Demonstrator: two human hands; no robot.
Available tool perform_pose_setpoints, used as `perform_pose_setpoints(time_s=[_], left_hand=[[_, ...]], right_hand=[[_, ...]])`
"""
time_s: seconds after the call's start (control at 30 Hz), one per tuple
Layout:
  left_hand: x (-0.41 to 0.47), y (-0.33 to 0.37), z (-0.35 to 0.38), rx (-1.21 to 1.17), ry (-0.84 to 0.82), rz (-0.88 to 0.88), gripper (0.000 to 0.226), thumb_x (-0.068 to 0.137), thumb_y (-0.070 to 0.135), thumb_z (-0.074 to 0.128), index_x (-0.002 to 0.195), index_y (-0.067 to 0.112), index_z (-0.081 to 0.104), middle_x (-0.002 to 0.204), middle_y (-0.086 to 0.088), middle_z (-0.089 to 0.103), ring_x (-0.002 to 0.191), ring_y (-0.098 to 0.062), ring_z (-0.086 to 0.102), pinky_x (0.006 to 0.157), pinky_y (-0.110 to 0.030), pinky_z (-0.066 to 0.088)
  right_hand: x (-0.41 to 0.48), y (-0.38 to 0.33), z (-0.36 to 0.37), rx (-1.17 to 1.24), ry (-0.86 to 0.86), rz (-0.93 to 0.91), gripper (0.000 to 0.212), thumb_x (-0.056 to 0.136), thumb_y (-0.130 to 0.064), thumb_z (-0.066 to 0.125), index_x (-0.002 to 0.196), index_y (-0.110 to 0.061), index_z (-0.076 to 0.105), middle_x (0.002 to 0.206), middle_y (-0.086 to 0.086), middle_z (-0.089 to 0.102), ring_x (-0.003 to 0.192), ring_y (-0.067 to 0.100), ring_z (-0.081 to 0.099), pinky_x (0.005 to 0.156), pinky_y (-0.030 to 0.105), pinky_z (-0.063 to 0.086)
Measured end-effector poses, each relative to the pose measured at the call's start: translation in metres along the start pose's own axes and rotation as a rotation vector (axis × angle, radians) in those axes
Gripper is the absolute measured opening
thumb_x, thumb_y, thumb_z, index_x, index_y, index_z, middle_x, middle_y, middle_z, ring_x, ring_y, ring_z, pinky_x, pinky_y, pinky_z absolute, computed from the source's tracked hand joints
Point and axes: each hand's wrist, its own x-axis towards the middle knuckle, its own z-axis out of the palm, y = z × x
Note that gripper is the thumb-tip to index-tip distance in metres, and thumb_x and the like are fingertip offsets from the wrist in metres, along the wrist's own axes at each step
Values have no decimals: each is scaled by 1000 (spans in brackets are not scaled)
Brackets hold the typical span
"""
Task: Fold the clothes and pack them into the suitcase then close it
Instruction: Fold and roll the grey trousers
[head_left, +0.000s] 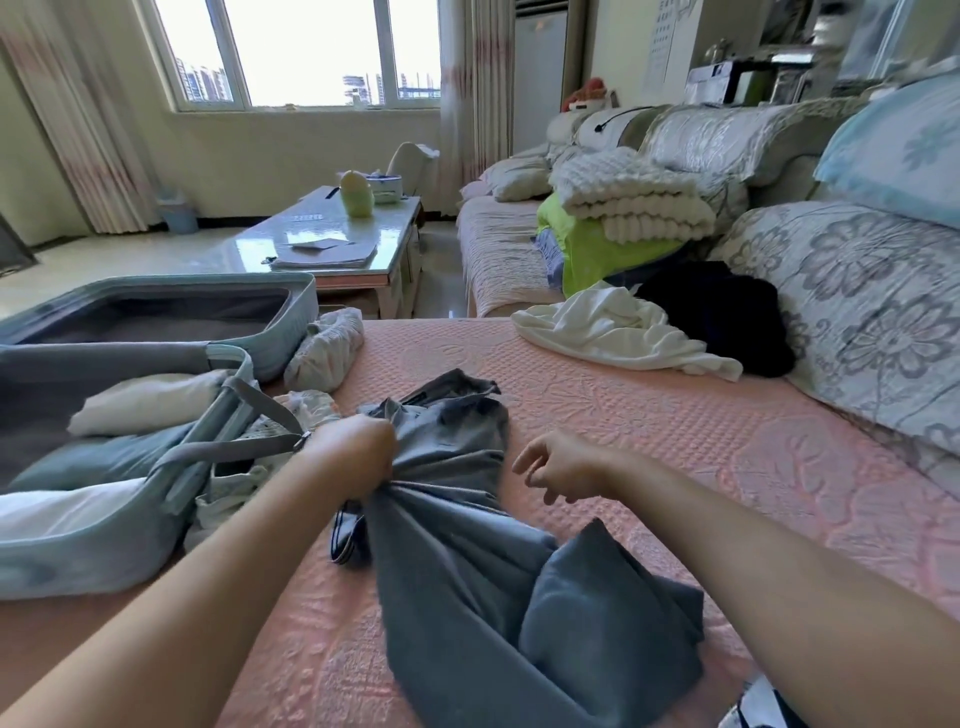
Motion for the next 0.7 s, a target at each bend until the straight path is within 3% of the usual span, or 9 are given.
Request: perform_pose_setpoints(time_s=[0.13,0.23,0.3,0.37,0.4,0.47,0.53,0.6,0.7], left_hand=[[-15,-3,3,217,-189,-141,33,90,17,59,122,15,62,126,0,64,117,-22,61,91,-35,50],[-10,21,2,21,179,33,23,89,14,54,108,21,64,113,0,64,105,-24,63,84,-35,53],[-14,41,4,-252,197,203,19,90,37,56,108,31,62,113,6,56,104,-18,59,84,-34,52],[-20,56,14,-244,-16,314,51,75,64,59,117,37,62,119,9,54,108,-14,53,89,-32,51],[-20,56,19,-167,-86,325,53,72,62,61,118,35,64,119,7,58,107,-16,56,89,-31,51],[-19,46,20,-133,-139,265,26,81,34,64,105,28,72,106,3,68,95,-22,64,81,-28,53],[-16,29,13,-136,-134,152,21,84,17,60,98,23,74,100,0,71,90,-23,67,79,-27,54],[-17,11,3,18,-176,51,24,86,12,56,106,13,71,107,-6,69,99,-25,66,84,-29,54],[-23,-12,2,193,-296,-107,31,88,12,56,118,5,64,123,-9,64,115,-28,61,97,-35,51]], right_hand=[[-7,-8,6,-98,-80,23,37,94,-9,61,130,-16,62,115,8,69,79,19,73,62,31,57],[-10,-18,22,-102,-167,-3,46,90,-9,62,135,-16,58,114,14,71,72,22,68,54,31,55],[-11,-25,33,-108,-151,-25,39,89,-9,60,128,-18,61,102,13,72,68,24,63,54,32,51],[-12,-28,40,-124,-106,-38,32,90,-13,62,123,-13,61,83,10,66,60,21,59,52,32,49],[-12,-28,41,-136,-105,-36,35,91,-15,64,125,-13,59,81,9,65,56,18,57,49,29,48],[-9,-26,42,-171,-111,-21,44,90,-22,67,132,-14,55,97,9,70,60,14,60,47,23,47],[-5,-23,40,-217,-53,-33,50,90,-26,67,138,-15,54,123,7,66,87,16,65,65,24,54],[2,-20,38,-207,25,-24,54,89,-29,70,139,-18,54,128,6,64,106,21,64,86,31,56],[13,-22,37,-133,82,23,55,87,-28,68,139,-21,50,106,8,68,77,23,70,60,33,60]])
